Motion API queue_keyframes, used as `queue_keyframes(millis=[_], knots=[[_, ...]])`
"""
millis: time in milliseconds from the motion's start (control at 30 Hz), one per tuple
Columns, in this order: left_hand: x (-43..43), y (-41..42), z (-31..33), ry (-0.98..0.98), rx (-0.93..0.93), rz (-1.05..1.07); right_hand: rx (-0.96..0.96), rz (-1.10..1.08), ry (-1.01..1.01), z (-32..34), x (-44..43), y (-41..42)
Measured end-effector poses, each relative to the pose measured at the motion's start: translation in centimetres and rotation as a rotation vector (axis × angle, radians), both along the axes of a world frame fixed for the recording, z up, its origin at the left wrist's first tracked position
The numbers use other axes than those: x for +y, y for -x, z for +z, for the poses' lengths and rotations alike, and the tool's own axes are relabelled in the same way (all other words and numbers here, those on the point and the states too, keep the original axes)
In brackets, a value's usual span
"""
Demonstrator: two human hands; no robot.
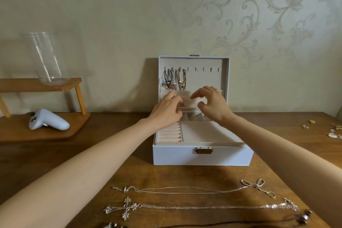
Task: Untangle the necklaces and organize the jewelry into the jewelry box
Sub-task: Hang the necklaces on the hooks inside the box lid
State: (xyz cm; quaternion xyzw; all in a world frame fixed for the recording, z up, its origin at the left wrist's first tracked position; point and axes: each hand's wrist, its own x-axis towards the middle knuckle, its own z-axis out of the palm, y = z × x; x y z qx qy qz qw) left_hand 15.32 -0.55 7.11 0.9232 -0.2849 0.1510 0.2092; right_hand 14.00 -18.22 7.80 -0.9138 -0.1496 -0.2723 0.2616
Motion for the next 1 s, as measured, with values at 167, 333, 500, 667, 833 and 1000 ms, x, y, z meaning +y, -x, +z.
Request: queue_keyframes(millis=[167, 333, 500, 667, 833, 1000], knots=[[1.1, 3.9, -0.8, -0.035, 0.062, -0.104, -0.008, 0.080, 0.119, -1.3, 0.4, 4.8], [3.1, 8.5, -2.3, 0.161, 0.088, -0.159, -0.183, 0.115, 0.187, -1.8, -1.0, 9.9], [4.3, 11.1, -3.0, 0.177, 0.057, -0.174, 0.269, 0.182, 0.280, -1.8, -3.6, 13.9], [4.3, 11.9, -2.8, 0.187, 0.055, -0.164, 0.484, -0.041, 0.534, -2.6, -5.3, 15.7], [3.8, 12.5, -3.0, 0.125, -0.066, -0.140, 0.614, -0.188, 0.426, -2.6, -6.2, 16.3], [1.9, 14.1, -2.3, 0.097, -0.152, -0.206, 0.742, -0.147, 0.299, -2.5, -6.7, 16.8]])
